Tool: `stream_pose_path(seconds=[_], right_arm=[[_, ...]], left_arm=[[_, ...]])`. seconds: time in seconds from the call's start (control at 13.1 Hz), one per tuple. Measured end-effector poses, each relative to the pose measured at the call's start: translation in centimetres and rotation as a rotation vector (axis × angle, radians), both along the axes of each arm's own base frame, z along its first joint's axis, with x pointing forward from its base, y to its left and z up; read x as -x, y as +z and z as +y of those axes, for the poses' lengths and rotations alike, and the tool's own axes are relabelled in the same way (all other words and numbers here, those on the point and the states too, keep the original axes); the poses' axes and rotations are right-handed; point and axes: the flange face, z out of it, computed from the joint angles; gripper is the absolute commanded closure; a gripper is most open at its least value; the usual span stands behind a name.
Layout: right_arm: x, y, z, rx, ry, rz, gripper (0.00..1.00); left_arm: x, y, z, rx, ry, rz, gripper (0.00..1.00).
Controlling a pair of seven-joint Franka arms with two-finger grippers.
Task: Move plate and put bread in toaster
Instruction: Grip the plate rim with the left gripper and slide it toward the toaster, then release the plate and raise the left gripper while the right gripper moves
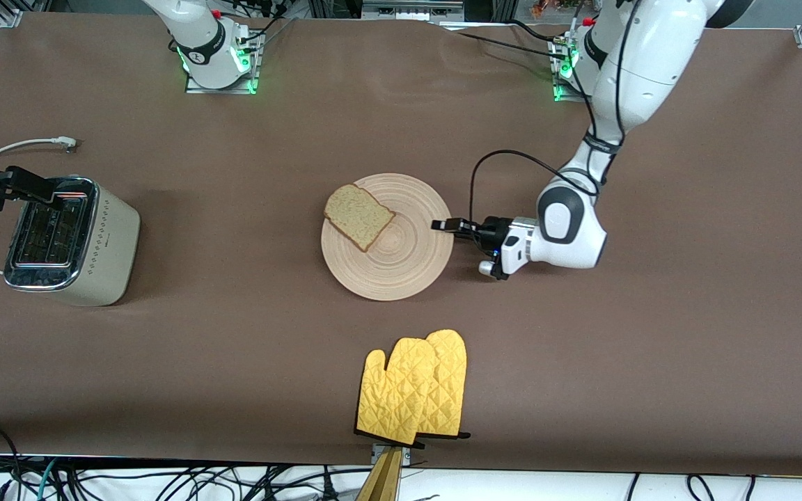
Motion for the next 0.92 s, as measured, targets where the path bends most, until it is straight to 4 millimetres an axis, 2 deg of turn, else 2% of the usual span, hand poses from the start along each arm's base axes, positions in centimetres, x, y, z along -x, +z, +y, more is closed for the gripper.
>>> stream_pose_path(seconds=[0.15, 0.46, 0.53, 0.61, 0.76, 0.92], right_arm=[[0.0, 0.0, 0.0, 0.0, 0.0, 0.0, 0.0], [0.0, 0.0, 0.0, 0.0, 0.0, 0.0, 0.0], [0.0, 0.0, 0.0, 0.0, 0.0, 0.0, 0.0], [0.0, 0.0, 0.0, 0.0, 0.0, 0.0, 0.0], [0.0, 0.0, 0.0, -0.001, 0.0, 0.0, 0.0], [0.0, -0.1, 0.0, -0.002, 0.0, 0.002, 0.0]], left_arm=[[0.6, -1.0, -0.8, -0.011, 0.006, 0.011, 1.0], [0.6, -2.1, 0.0, -0.026, 0.015, 0.025, 0.99], [0.6, -2.2, 0.1, -0.026, 0.015, 0.026, 0.8], [0.7, -2.3, 0.1, -0.026, 0.015, 0.026, 0.69], [0.6, -2.2, 0.2, -0.025, 0.016, 0.027, 0.55], [0.5, -2.2, 0.4, -0.023, 0.02, 0.028, 0.48]])
